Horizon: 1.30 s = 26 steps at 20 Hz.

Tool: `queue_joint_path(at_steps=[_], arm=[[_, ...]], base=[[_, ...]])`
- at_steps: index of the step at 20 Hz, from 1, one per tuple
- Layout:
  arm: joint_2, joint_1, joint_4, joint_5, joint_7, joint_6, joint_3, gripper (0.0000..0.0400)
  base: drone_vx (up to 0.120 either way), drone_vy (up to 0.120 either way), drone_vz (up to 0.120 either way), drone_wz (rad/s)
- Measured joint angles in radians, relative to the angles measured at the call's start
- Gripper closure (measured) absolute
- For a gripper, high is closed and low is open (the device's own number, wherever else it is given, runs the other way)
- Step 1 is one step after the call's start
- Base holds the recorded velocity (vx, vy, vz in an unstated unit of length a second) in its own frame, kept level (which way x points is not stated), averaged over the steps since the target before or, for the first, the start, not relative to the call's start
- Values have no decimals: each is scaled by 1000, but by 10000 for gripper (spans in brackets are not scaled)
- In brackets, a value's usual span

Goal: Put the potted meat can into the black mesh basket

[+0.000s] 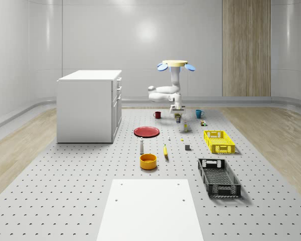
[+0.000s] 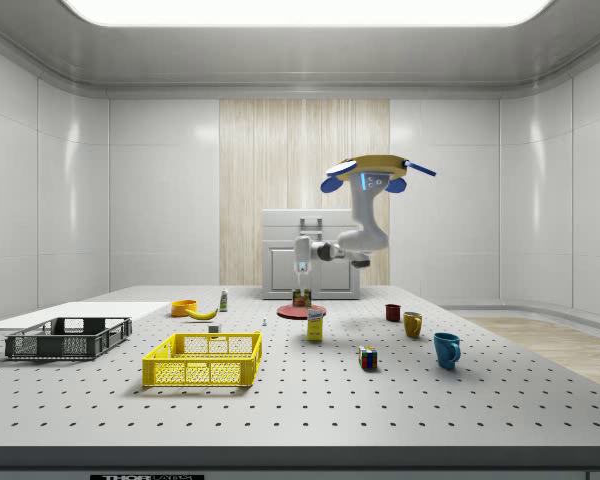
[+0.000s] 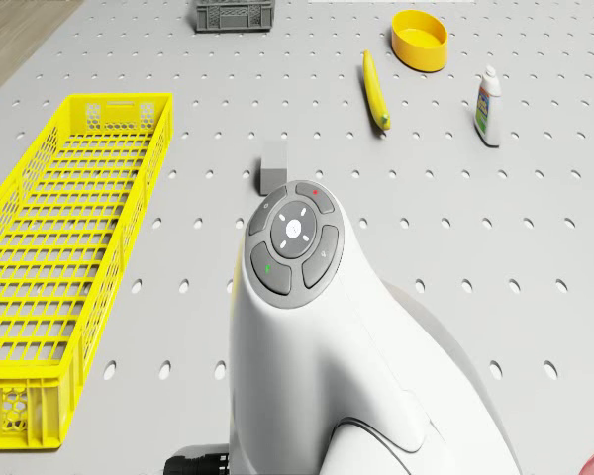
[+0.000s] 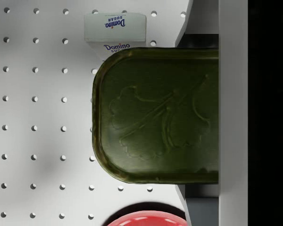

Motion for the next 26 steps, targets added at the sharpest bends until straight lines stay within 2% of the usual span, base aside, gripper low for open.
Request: queue_joint_path(at_steps=[17, 26], arm=[[-26, -6, 1, 11, 6, 24, 5, 110], [-38, -9, 2, 16, 10, 35, 7, 110]], base=[[120, 0, 0, 0], [120, 116, 0, 0]])
